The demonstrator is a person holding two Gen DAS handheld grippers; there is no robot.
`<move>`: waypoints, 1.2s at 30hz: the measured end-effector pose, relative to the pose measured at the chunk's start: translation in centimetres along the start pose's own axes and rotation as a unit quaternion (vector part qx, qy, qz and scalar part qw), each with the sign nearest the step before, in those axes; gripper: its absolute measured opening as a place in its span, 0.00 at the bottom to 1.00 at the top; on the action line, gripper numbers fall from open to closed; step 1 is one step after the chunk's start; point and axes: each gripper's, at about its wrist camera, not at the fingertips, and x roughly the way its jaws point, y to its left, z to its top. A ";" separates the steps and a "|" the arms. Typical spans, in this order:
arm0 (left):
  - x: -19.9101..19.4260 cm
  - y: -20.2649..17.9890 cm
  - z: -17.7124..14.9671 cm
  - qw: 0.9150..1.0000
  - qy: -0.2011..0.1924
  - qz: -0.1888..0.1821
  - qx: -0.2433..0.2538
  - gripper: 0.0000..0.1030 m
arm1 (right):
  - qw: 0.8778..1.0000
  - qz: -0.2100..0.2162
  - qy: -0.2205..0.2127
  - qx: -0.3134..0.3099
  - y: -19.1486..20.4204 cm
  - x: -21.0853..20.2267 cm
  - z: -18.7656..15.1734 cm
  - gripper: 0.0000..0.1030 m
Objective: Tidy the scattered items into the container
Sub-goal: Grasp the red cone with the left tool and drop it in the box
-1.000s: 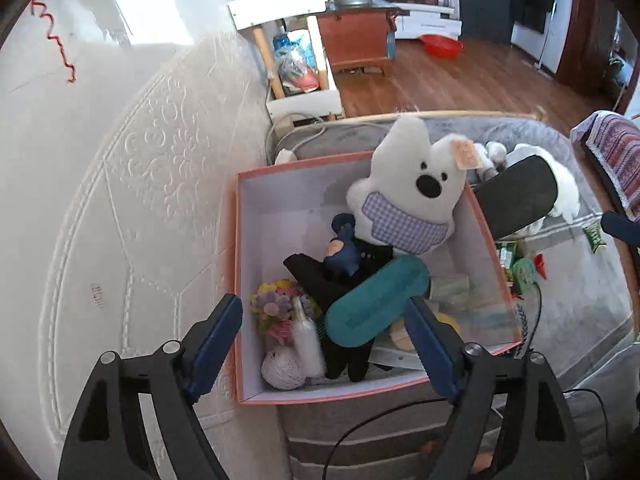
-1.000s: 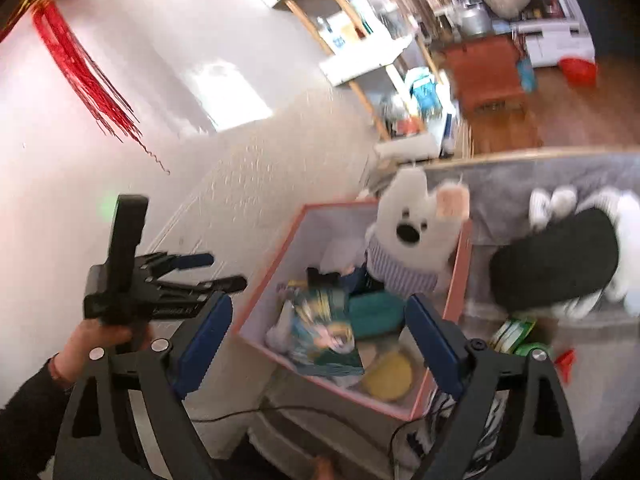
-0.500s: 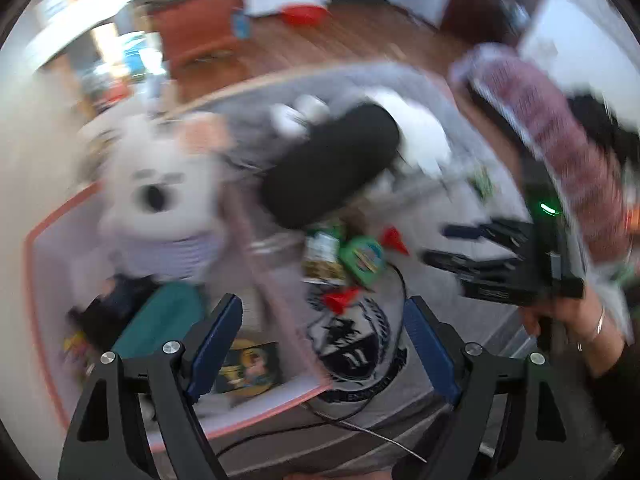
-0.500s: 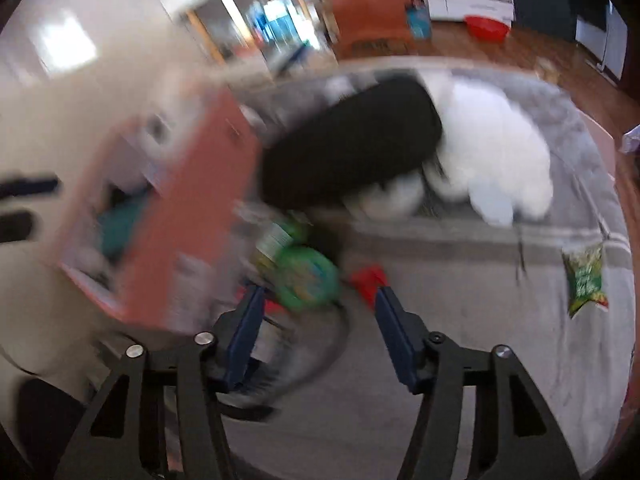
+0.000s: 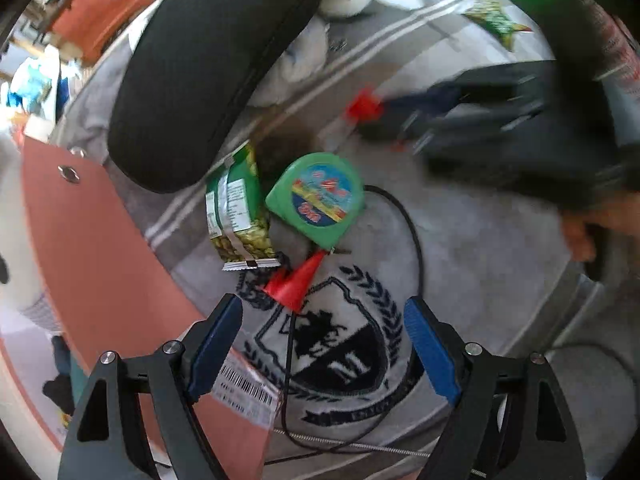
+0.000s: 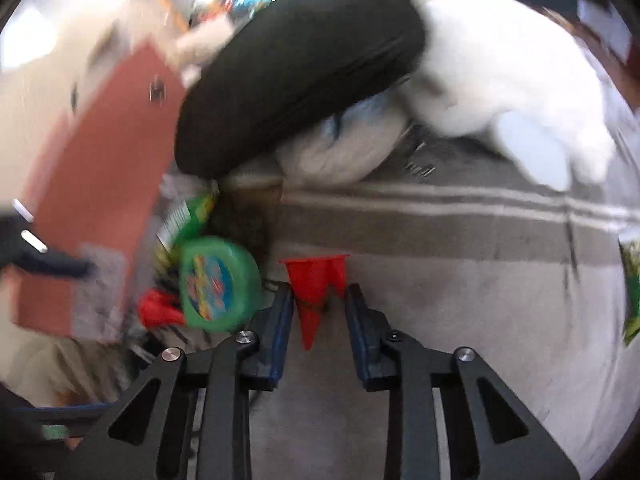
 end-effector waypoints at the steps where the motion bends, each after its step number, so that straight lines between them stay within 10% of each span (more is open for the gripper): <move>1: 0.6 0.2 0.3 1.000 0.011 -0.004 -0.007 0.72 | 1.000 0.009 -0.012 0.015 -0.6 -0.9 0.3 0.25; 9: 5.6 0.4 1.2 0.996 0.086 0.034 -0.003 0.60 | 0.988 0.068 -0.072 0.121 -6.4 -6.5 1.6 0.25; 12: 5.7 0.4 1.2 0.997 0.077 0.030 -0.009 0.24 | 0.981 0.084 -0.091 0.153 -7.8 -8.3 1.4 0.25; 16: 3.3 0.5 1.0 0.999 0.041 0.007 -0.022 0.17 | 0.975 0.096 -0.105 0.174 -9.0 -9.8 1.3 0.25; 28: -11.2 3.7 -3.6 0.991 -0.080 -0.072 -0.085 0.17 | 0.969 0.129 -0.147 0.148 -5.1 -16.0 0.1 0.25; 36: -19.8 9.5 -11.8 0.982 -0.138 -0.035 -0.126 0.17 | 0.981 0.130 -0.139 0.045 5.7 -21.1 -0.7 0.25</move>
